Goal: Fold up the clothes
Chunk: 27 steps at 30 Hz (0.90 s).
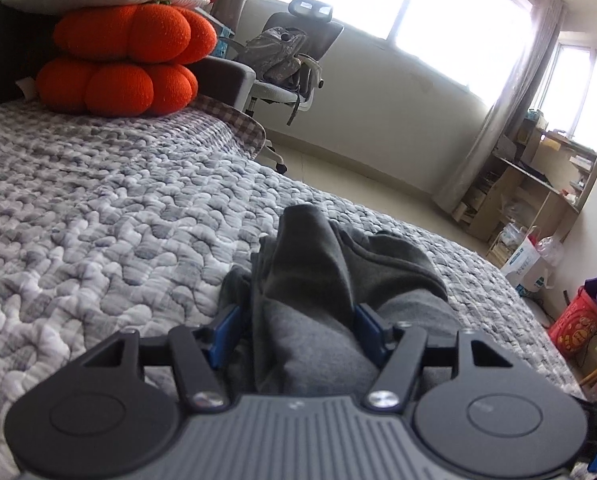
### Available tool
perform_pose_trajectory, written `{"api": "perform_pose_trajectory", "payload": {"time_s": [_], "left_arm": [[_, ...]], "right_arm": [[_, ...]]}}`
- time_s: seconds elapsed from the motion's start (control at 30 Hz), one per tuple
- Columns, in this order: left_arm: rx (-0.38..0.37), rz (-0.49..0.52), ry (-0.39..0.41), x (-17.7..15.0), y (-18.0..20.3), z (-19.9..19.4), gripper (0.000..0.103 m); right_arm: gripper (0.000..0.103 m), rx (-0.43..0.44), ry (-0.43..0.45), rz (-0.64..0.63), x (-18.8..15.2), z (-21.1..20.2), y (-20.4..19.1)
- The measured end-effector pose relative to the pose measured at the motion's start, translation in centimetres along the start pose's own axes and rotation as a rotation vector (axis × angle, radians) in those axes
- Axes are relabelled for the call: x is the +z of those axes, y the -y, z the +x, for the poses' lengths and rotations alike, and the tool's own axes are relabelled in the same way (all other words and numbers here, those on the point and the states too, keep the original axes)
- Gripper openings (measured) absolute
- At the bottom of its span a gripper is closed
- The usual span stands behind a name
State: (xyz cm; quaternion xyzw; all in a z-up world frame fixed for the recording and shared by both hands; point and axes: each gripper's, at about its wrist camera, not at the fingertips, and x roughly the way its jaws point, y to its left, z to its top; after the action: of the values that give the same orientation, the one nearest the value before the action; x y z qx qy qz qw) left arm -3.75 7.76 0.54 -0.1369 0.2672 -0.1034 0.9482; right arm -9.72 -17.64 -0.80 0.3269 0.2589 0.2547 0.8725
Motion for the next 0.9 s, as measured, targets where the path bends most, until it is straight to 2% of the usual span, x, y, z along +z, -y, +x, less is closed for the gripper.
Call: {"api": "perform_pose_trajectory", "payload": {"time_s": [0.13, 0.17, 0.3, 0.37, 0.5, 0.7, 0.9], "left_arm": [[0.022, 0.041, 0.013, -0.5, 0.3, -0.8, 0.065], [0.029, 0.045, 0.012, -0.5, 0.2, -1.0, 0.068], [0.014, 0.024, 0.003, -0.5, -0.5, -0.9, 0.069], [0.018, 0.03, 0.006, -0.5, -0.4, -0.9, 0.069], [0.011, 0.021, 0.007, -0.5, -0.6, -0.9, 0.069], [0.013, 0.023, 0.011, -0.6, -0.4, -1.0, 0.069], [0.014, 0.026, 0.016, -0.8, -0.4, -1.0, 0.069]], "right_arm": [[0.071, -0.03, 0.001, -0.011, 0.0, 0.4, -0.4], [0.071, -0.032, 0.003, -0.009, 0.0, 0.4, -0.4], [0.071, -0.043, 0.015, 0.021, 0.3, 0.5, -0.2], [0.072, -0.027, 0.021, 0.052, 0.6, 0.4, 0.1], [0.079, 0.001, 0.031, 0.108, 1.0, 0.2, 0.6], [0.08, -0.054, 0.011, 0.071, 1.1, 1.0, -0.2], [0.08, -0.149, -0.014, 0.035, 1.3, 2.7, -1.2]]}}
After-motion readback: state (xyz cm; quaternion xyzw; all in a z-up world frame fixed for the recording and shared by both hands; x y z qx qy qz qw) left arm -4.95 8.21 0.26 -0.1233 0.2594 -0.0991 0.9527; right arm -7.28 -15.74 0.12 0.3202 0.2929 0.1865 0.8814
